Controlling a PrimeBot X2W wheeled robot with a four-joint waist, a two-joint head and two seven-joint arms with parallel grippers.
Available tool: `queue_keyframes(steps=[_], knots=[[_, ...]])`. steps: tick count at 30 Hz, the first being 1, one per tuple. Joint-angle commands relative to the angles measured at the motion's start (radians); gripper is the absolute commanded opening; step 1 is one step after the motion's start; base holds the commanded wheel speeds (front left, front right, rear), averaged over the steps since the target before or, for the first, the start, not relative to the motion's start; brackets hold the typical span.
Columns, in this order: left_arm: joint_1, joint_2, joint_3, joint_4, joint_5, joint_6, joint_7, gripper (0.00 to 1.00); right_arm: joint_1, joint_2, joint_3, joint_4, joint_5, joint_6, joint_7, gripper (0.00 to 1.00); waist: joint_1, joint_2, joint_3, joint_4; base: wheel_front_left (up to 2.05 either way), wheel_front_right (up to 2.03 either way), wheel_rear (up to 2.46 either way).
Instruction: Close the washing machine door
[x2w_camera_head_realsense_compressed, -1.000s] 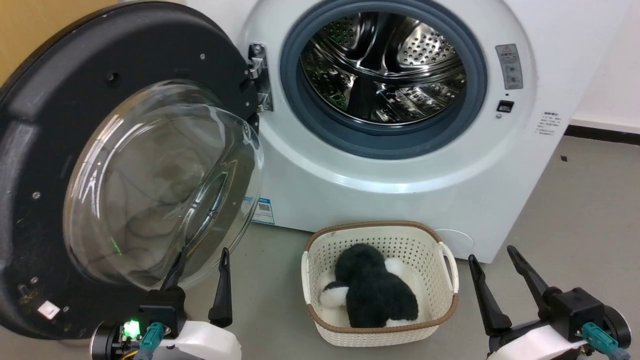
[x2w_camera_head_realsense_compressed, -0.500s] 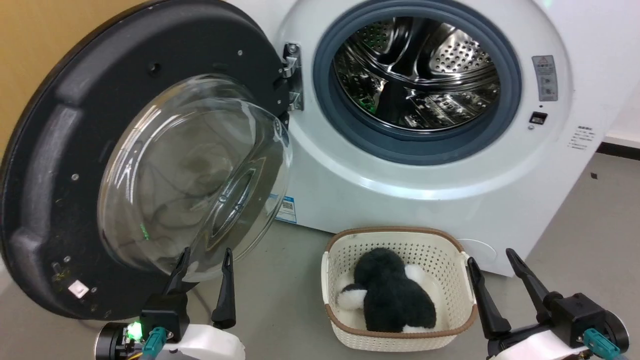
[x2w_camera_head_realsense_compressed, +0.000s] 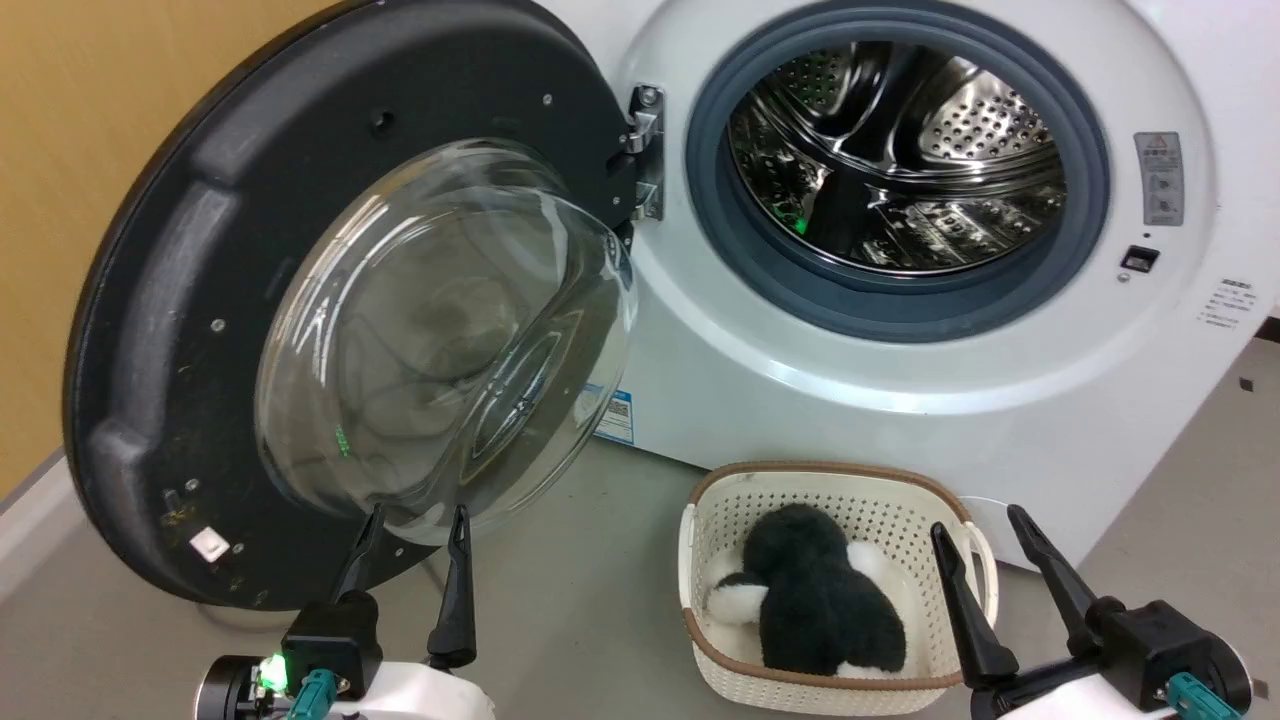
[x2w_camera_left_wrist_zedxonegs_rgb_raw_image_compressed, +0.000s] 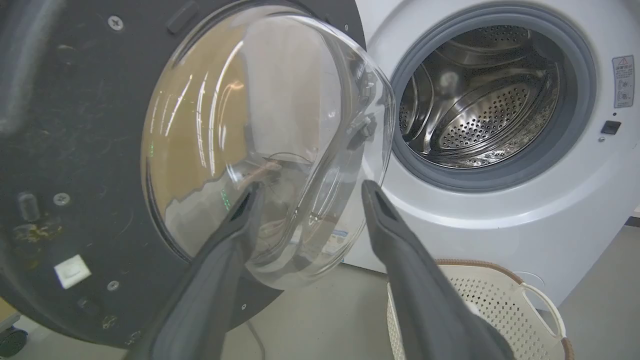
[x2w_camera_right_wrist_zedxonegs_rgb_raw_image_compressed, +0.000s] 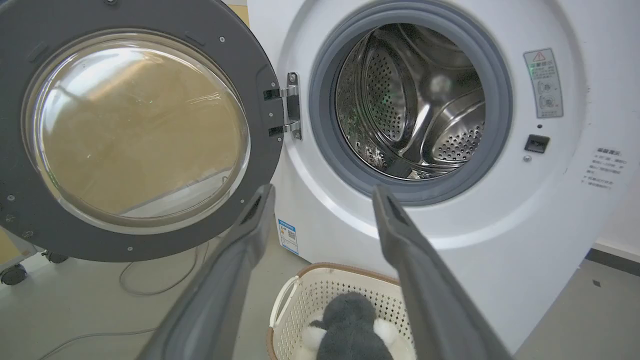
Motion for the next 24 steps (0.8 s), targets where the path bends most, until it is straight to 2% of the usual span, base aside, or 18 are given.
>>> queue_keyframes(steps=[1, 24], knots=[[0.012, 0.000, -0.003, 0.001, -0.003, 0.007, -0.008, 1.00, 0.014, 0.003, 0.002, 0.002, 0.009, 0.001, -0.008, 1.00, 0.0000, 0.0000, -0.001, 0.006, 0.00, 0.00, 0.00], [0.032, 0.000, -0.020, -0.006, -0.023, 0.031, -0.056, 1.00, 0.012, -0.006, 0.038, 0.018, 0.044, 0.001, -0.056, 1.00, 0.0000, 0.0000, 0.002, 0.114, 0.00, 0.00, 0.00]])
